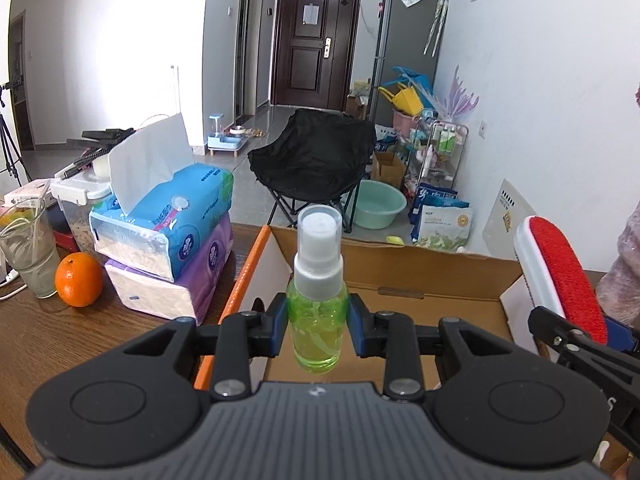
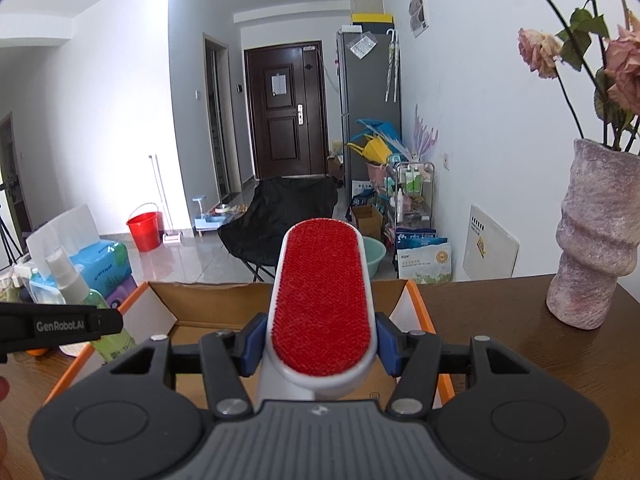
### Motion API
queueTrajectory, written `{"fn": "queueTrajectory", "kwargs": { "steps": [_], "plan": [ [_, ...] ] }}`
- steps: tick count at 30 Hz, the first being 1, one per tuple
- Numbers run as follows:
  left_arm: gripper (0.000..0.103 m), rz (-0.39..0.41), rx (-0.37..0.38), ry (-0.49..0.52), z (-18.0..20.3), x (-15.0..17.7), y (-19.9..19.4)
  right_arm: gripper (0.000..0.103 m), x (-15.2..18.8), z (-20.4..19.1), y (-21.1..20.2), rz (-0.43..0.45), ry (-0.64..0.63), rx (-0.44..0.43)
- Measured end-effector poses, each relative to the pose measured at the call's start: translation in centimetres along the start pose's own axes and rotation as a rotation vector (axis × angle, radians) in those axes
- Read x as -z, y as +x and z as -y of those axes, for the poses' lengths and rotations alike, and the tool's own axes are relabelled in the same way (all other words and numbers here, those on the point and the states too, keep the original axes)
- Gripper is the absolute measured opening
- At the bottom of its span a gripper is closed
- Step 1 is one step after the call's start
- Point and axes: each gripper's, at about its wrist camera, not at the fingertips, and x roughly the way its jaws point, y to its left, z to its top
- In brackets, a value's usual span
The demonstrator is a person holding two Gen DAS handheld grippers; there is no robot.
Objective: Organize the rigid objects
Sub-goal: 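Open both grippers to drop the spray bottle and lint brush into the box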
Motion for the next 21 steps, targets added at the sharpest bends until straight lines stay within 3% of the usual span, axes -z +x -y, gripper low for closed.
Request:
{"fn": "queueTrajectory", "kwargs": {
  "steps": [18, 19, 20, 21],
  "plan": [
    [0.034, -0.044, -0.024, 0.013, -0.1, 0.4, 1.7, 0.056, -0.1, 0.7, 3.9, -0.105, 0.015, -0.014],
    [0.042, -0.040, -0.021, 0.016, -0.1, 0.4, 1.6, 0.058, -0.2, 0.8, 3.8, -0.102, 0.023, -0.013],
    [0.050, -0.035, -0.020, 0.017, 0.0, 0.4, 1.4, 0.073, -0.4, 1.0, 3.4, -0.092, 0.030, -0.008],
    [0.067, -0.022, -0.026, 0.018, 0.0, 0.4, 1.1, 0.094, -0.5, 1.2, 3.0, -0.073, 0.036, 0.001]
  ]
}}
